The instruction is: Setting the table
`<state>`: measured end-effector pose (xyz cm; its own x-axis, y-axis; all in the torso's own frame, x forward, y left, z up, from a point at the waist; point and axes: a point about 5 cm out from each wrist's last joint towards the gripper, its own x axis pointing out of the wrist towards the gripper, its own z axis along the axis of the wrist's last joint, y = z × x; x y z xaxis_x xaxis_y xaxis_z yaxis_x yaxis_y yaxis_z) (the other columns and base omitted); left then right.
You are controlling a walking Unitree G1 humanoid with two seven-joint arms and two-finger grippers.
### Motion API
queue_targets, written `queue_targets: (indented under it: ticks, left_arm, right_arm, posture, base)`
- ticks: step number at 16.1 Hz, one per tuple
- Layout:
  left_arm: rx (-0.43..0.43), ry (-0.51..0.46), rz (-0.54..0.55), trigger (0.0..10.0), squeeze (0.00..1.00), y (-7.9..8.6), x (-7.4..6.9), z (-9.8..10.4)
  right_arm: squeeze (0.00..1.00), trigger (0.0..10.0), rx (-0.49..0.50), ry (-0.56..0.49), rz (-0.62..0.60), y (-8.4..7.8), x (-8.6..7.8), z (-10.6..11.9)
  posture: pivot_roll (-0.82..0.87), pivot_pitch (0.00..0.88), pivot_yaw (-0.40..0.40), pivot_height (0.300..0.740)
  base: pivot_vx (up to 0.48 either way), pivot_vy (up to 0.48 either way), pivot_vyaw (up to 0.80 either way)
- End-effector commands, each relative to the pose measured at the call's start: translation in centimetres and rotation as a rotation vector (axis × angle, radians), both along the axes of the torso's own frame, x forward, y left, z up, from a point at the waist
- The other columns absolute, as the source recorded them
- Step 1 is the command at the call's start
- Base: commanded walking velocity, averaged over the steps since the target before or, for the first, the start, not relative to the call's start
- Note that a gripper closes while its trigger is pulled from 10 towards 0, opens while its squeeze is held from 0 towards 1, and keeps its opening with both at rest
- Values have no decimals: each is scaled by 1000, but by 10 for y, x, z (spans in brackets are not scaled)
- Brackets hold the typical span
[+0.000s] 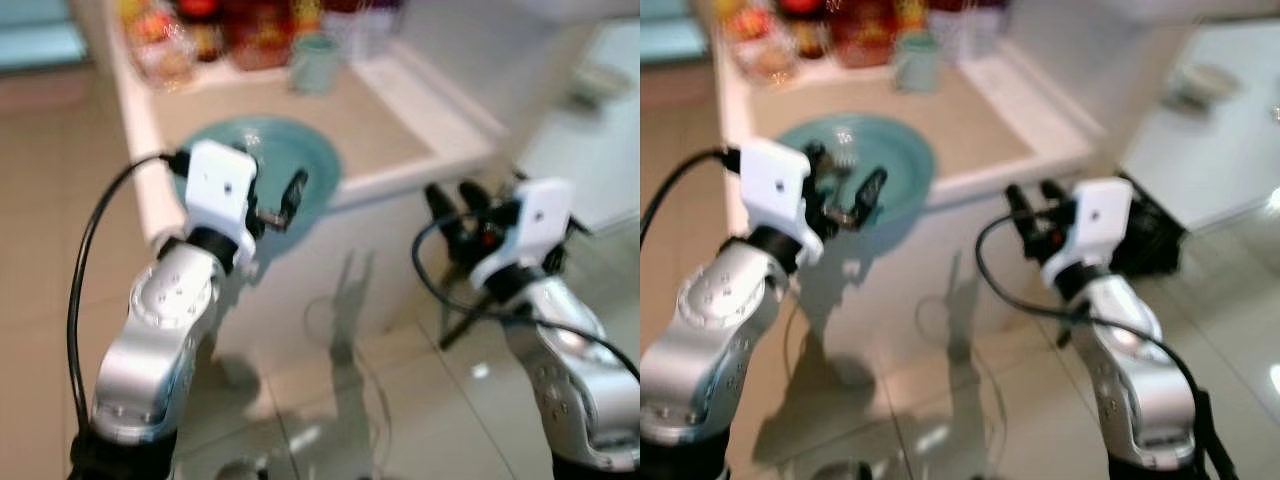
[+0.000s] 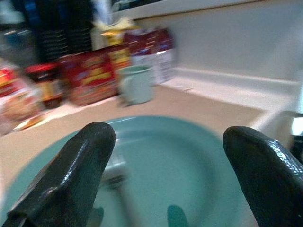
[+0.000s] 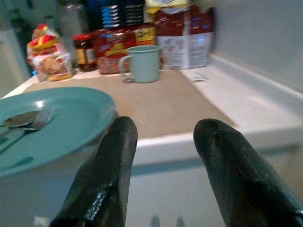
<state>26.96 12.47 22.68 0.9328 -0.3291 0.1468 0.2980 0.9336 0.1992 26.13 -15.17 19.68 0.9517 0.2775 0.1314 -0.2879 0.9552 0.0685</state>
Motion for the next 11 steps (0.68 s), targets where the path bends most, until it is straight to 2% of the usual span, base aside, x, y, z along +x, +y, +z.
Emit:
queue_targets:
  ticks: [1, 4, 8, 10, 11]
  left_arm:
    - [0, -3, 14, 10000, 0, 3, 0, 1]
    - [15, -5, 4, 10000, 0, 1, -2, 3]
    - [-16, -4, -13, 10000, 0, 1, -1, 7]
    - [-21, 42, -27, 10000, 0, -1, 1, 7]
    - [42, 131, -77, 10000, 0, -2, 2, 3]
  right_arm:
    - [0, 10000, -11, -14, 21, 4, -1, 4]
    - [0, 10000, 16, -12, 28, -1, -3, 4]
    - [0, 10000, 20, -22, 37, -5, -4, 8]
    - [0, 10000, 13, -13, 65, -6, -5, 8]
    - [0, 10000, 1, 9, 97, -7, -5, 8]
  posture:
    - [43, 51, -63, 740]
    - [53, 60, -67, 740]
    - [51, 70, -76, 740]
    - [56, 72, -77, 740]
    - [58, 74, -80, 740]
  base:
    - [375, 0, 800]
    - [372, 0, 0]
    - [0, 0, 0]
    - [0, 0, 0]
    - [0, 0, 0]
